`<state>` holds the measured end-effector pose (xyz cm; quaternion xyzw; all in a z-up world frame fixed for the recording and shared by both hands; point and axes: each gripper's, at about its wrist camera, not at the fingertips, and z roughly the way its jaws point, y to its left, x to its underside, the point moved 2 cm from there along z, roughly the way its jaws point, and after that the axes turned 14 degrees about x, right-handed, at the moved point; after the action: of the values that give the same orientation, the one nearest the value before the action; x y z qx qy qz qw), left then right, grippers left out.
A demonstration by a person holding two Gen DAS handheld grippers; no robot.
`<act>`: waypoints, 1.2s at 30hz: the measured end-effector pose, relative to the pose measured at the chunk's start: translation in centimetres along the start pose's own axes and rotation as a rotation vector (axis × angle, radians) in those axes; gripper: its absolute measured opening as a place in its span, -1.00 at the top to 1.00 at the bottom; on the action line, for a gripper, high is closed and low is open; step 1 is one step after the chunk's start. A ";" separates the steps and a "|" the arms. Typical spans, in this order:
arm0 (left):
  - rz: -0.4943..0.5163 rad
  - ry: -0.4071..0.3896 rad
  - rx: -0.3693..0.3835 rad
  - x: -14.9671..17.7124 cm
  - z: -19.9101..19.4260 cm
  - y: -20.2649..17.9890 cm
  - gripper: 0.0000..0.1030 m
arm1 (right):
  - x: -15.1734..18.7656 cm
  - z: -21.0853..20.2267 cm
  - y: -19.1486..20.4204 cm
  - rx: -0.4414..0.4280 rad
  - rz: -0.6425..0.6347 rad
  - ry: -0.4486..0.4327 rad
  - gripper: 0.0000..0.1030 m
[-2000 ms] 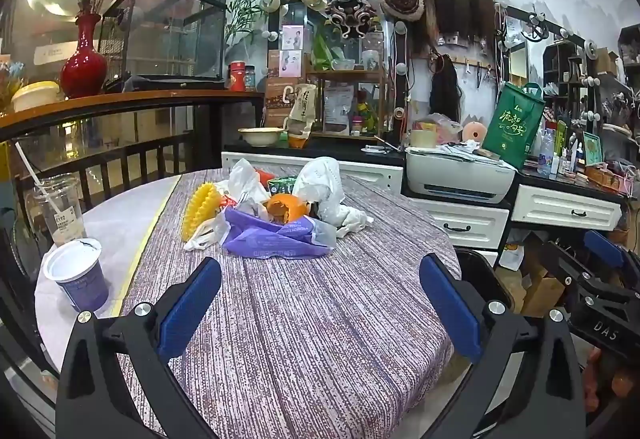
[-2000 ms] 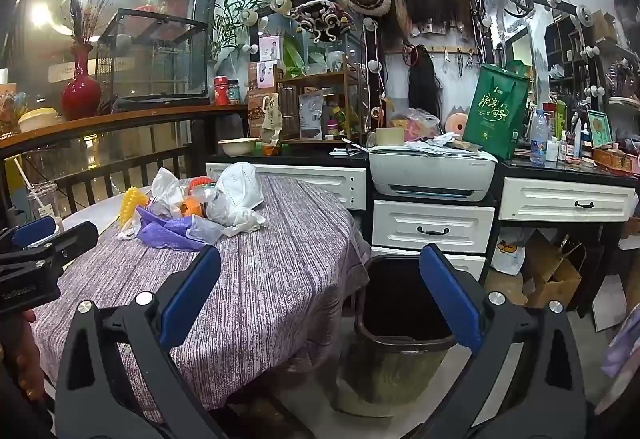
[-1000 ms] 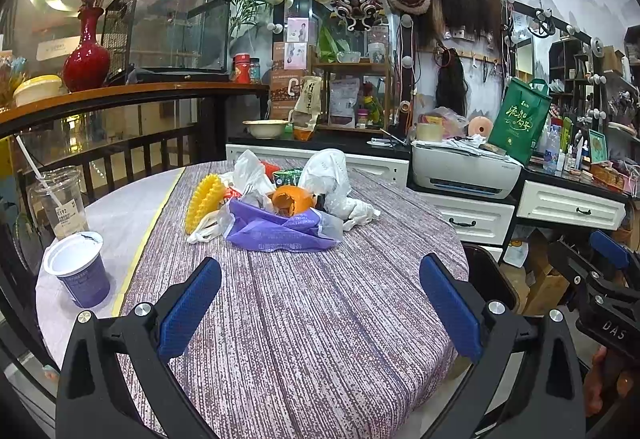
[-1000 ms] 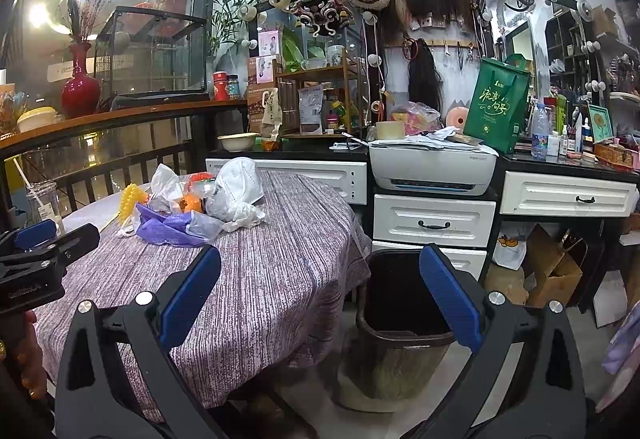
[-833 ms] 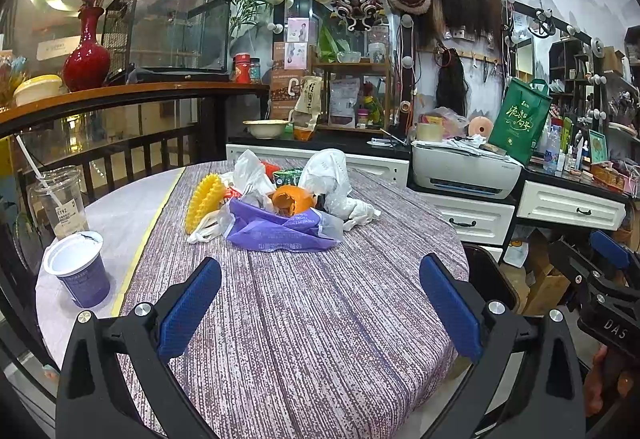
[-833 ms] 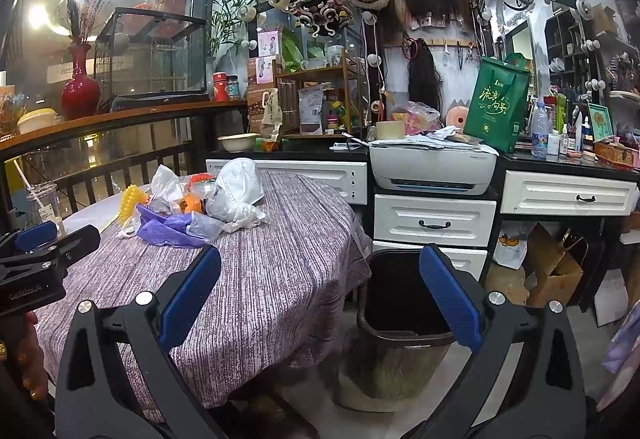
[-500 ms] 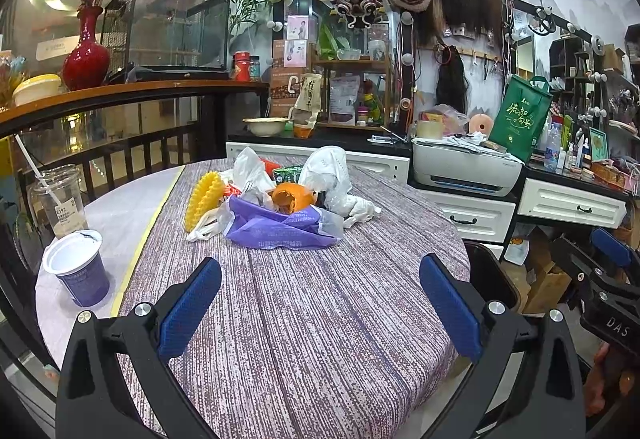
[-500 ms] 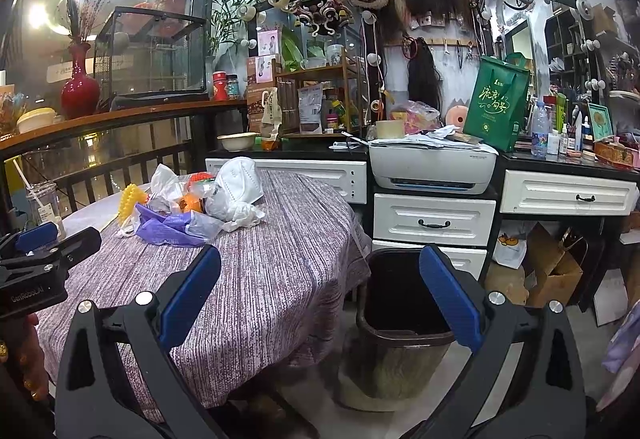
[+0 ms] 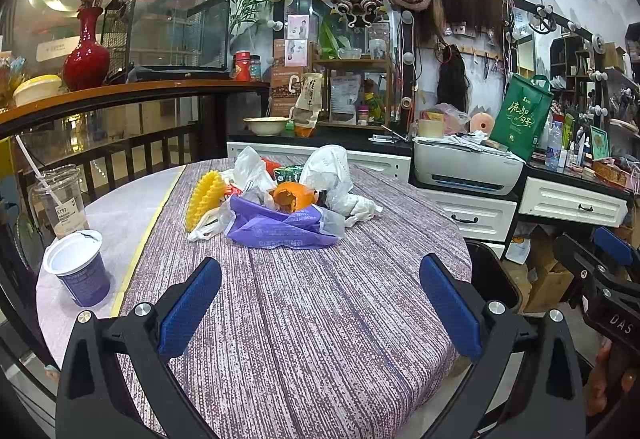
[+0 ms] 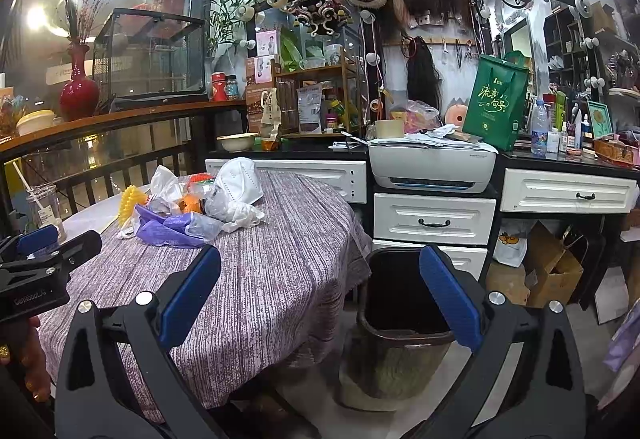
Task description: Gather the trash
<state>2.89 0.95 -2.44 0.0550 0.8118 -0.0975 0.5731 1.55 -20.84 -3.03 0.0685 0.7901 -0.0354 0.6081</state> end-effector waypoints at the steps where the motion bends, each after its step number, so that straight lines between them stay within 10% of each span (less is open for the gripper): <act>1: 0.000 0.000 0.001 0.0 0.0 0.0 -0.90 | 0.0 0.0 0.0 0.000 0.000 0.000 -0.91; 36: -0.007 0.024 0.002 0.3 0.3 -0.1 -0.90 | 0.2 0.1 0.0 0.001 0.002 0.006 -0.91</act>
<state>2.99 0.83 -2.83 0.0539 0.8187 -0.0996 0.5629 1.57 -20.81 -3.23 0.0696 0.7917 -0.0349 0.6059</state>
